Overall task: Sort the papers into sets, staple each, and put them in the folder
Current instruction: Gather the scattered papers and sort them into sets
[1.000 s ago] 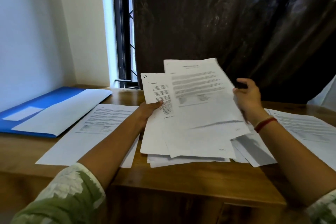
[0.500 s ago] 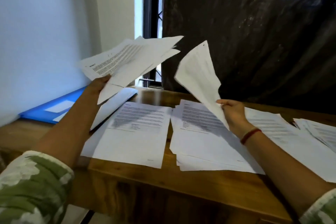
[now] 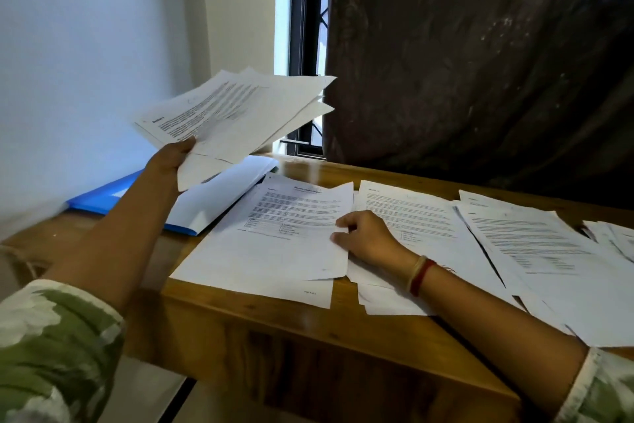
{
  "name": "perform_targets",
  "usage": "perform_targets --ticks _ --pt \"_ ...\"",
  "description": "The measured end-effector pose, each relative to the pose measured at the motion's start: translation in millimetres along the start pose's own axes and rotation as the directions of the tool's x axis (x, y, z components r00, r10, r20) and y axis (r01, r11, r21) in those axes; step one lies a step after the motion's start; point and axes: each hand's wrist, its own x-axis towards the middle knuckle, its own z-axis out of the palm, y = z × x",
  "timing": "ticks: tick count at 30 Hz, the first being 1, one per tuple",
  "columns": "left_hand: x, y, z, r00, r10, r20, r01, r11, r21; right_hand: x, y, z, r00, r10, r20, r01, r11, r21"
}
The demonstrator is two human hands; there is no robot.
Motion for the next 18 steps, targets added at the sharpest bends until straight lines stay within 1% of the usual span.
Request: perform_targets --ticks 3,4,5,6,7,8,9,10,11,12,13,15,16,17,18 --pt "-18.4 -6.9 21.7 0.996 -0.019 0.093 0.015 0.999 0.037 -6.7 -1.7 -7.3 1.000 -0.025 0.013 0.026 0.999 -0.044" --pt "-20.8 -11.2 27.2 0.993 -0.015 0.121 0.012 1.000 0.028 -8.0 -1.5 -10.7 0.999 -0.034 -0.022 0.032 0.994 -0.109" --pt "-26.8 -14.3 35.8 0.991 -0.018 0.135 0.018 1.000 -0.001 -10.6 -0.7 -17.2 0.995 -0.061 -0.082 0.042 0.977 -0.210" --pt "-24.1 -19.7 41.9 0.987 -0.022 0.157 0.026 0.999 -0.026 -9.7 2.8 -24.5 0.986 -0.089 -0.144 0.046 0.960 -0.277" --pt "-28.3 -22.7 48.7 0.983 -0.031 0.178 0.038 0.999 -0.036 -8.3 5.3 -33.0 0.968 -0.124 -0.220 0.058 0.958 -0.282" --pt "-30.6 -26.0 57.8 0.974 -0.037 0.225 0.051 0.997 -0.056 -5.1 10.9 -44.5 0.950 -0.132 -0.283 0.068 0.972 -0.225" --pt "-36.2 -28.9 67.7 0.960 -0.056 0.273 0.078 0.994 -0.073 -1.5 17.5 -57.7 0.930 -0.141 -0.340 0.101 0.986 -0.132" --pt "-36.9 -33.2 78.7 0.945 -0.073 0.318 0.102 0.992 -0.074 1.5 26.2 -72.1 0.915 -0.112 -0.388 0.114 0.993 -0.019" --pt "-41.0 -36.8 90.0 0.930 -0.077 0.360 0.111 0.991 -0.075 4.3 34.8 -85.8 0.901 -0.071 -0.429 0.123 0.988 0.094" --pt "-41.0 -42.7 101.3 0.916 -0.056 0.398 0.091 0.993 -0.069 4.9 43.7 -99.0 0.890 -0.006 -0.456 0.119 0.968 0.220" --pt "-44.1 -47.7 114.4 0.903 -0.020 0.428 0.045 0.998 -0.049 2.9 51.0 -113.4 0.874 0.081 -0.479 0.113 0.925 0.362" --pt "-49.4 -60.0 142.7 0.874 0.047 0.483 -0.075 0.996 0.039 -5.7 65.3 -140.0 0.844 0.298 -0.445 0.067 0.766 0.639" --pt "-53.9 -66.6 156.9 0.851 0.058 0.522 -0.113 0.991 0.075 -10.6 73.4 -152.2 0.837 0.371 -0.402 0.029 0.703 0.710" --pt "-58.8 -73.2 169.1 0.830 0.053 0.555 -0.132 0.986 0.103 -13.8 83.1 -161.6 0.847 0.393 -0.358 -0.007 0.681 0.732" --pt "-61.2 -81.7 182.9 0.816 0.044 0.576 -0.138 0.983 0.120 -17.8 92.7 -171.8 0.872 0.373 -0.316 -0.038 0.696 0.717"
